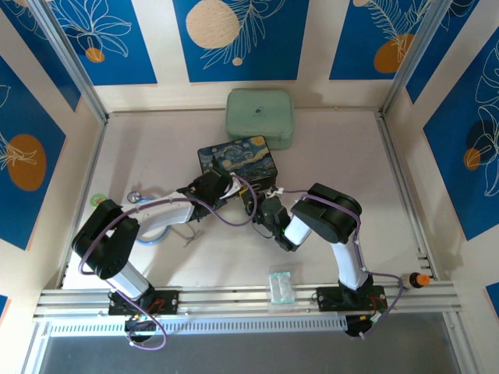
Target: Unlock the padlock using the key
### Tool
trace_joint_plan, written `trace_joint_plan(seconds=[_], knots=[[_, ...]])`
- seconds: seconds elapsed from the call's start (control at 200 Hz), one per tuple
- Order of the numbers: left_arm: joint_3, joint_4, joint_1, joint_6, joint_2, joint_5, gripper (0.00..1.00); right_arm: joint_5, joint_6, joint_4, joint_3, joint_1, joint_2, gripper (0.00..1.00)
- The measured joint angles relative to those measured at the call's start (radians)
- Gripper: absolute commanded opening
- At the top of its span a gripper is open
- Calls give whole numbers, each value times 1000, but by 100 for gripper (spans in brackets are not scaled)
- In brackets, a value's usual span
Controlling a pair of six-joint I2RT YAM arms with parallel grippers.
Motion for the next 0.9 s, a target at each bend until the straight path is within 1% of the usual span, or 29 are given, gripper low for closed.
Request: trace_joint_plan(seconds=[0.125, 0.61, 0.685, 0.765, 0.9], knots=[[0, 1, 0, 0, 0, 1, 68, 16, 0, 0, 1, 0, -2, 9], [0, 7, 0, 6, 3, -2, 68, 90, -14, 6, -12, 13, -2, 9], [0, 6, 0, 7, 5, -10, 68, 138, 0, 13, -20, -14, 2, 10], [0, 8, 1, 8, 8, -17, 68, 154, -11, 14, -27, -42, 2, 10], [0, 10, 1, 7, 8, -18, 68, 166, -50, -1, -44, -51, -22, 10]])
